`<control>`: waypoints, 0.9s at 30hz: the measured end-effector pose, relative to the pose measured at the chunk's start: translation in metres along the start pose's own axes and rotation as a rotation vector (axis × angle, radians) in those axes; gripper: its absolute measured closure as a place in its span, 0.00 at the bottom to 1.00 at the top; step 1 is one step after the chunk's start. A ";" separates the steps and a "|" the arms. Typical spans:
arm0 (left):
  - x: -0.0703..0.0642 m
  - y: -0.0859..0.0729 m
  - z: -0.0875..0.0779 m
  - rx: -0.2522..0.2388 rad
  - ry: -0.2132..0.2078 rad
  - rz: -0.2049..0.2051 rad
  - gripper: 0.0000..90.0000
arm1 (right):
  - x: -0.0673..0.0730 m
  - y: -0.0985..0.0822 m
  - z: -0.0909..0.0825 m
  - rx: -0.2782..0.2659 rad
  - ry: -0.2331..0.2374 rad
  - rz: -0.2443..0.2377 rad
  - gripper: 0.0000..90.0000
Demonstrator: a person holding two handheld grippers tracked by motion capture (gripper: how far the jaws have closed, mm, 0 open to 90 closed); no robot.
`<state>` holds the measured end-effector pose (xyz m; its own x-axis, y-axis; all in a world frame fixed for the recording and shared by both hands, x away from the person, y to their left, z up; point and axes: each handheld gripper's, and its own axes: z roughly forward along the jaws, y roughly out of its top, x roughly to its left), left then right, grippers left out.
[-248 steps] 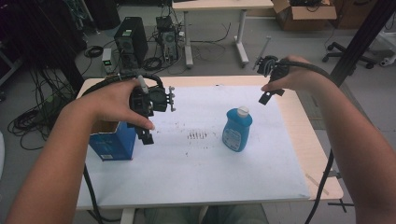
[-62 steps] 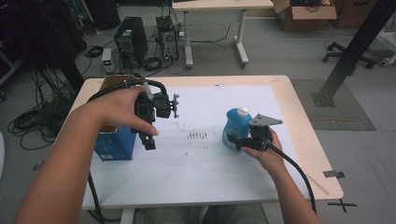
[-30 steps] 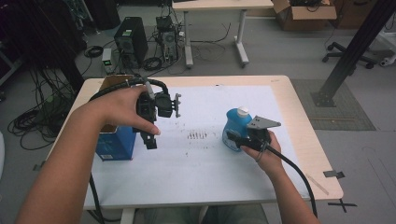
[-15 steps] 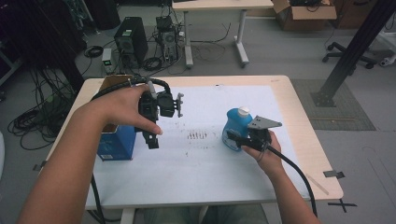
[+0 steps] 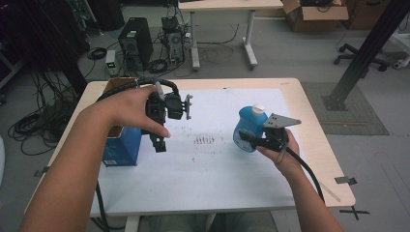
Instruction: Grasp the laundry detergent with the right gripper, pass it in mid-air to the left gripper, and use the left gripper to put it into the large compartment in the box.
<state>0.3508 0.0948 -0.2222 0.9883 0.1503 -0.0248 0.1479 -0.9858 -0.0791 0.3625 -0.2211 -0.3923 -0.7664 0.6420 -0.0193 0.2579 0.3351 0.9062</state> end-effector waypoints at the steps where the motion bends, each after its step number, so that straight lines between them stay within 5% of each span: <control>1: 0.000 0.001 -0.002 -0.009 0.003 -0.001 0.07 | 0.000 0.006 -0.005 0.004 0.016 -0.016 0.52; 8: -0.001 0.006 -0.006 -0.008 0.009 0.012 0.07 | -0.002 0.024 -0.016 0.027 0.075 -0.063 0.52; 15: -0.004 0.009 -0.009 -0.014 0.018 0.012 0.06 | 0.004 0.041 -0.028 0.056 0.221 -0.100 0.52; 27: -0.012 0.021 -0.016 -0.018 0.033 0.047 0.06 | 0.023 0.048 -0.019 0.105 0.375 -0.193 0.51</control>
<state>0.3428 0.0712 -0.2074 0.9948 0.1020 0.0048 0.1021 -0.9929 -0.0609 0.3463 -0.2030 -0.3416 -0.9622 0.2721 -0.0122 0.1320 0.5051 0.8529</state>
